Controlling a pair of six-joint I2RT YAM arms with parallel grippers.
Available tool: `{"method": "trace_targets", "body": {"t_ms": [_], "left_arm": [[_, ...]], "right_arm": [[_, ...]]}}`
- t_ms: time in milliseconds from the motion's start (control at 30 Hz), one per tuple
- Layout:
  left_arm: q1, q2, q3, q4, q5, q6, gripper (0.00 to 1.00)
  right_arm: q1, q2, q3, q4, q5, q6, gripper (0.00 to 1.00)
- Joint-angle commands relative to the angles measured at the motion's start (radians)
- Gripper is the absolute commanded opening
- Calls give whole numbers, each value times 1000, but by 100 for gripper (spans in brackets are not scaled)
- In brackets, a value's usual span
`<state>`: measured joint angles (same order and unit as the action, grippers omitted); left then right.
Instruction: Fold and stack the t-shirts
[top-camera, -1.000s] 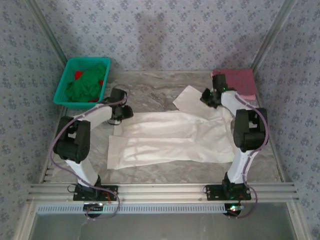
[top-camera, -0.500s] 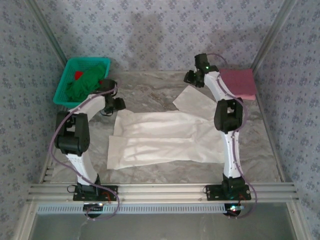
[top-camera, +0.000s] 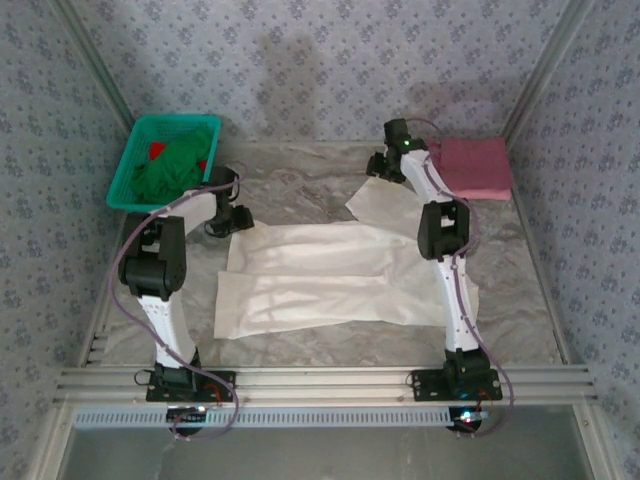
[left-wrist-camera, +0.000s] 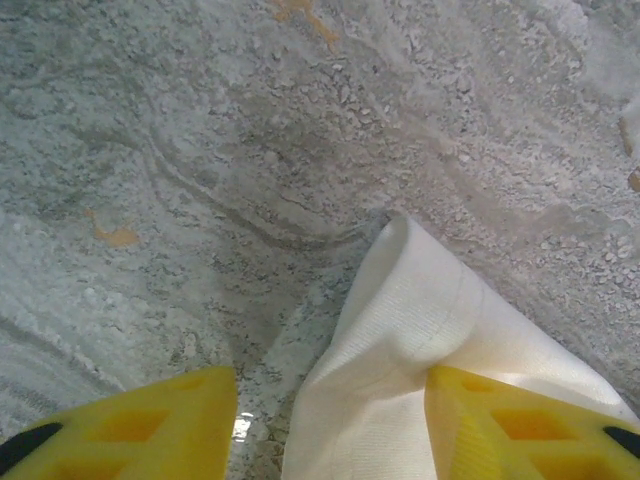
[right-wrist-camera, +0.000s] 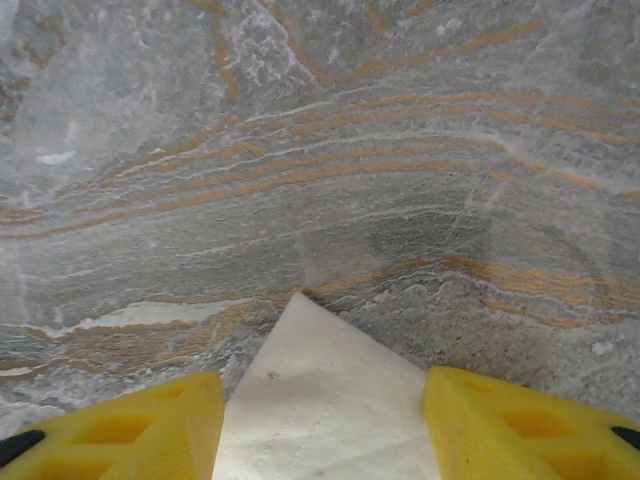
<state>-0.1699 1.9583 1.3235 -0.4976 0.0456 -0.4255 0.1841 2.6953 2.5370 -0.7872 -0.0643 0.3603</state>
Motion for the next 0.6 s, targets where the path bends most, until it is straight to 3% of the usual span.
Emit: {"method": "trace_targets", "body": {"t_ms": [0,67,133,233,367,567], "left_arm": [[7,17,25,-1,18,18,46],[7,18,25,2,17,21,39],[9,20,27,1,13,21,29],[12,17,27,4,6,22,23],[25,10,33,-1,2,25,0],[57,-14,66,-27,-14,42,0]], "right_arm": [[6,31,36,-32,-9,-15,47],[10,31,34,-23,-9,-12,34],[10,31,40,-24,-4,-8,27],[6,26,65,-21,-1,-6,14],[-4,4,75,-15,20,-6,0],[-33,-58,74,-16,22,-1,0]]}}
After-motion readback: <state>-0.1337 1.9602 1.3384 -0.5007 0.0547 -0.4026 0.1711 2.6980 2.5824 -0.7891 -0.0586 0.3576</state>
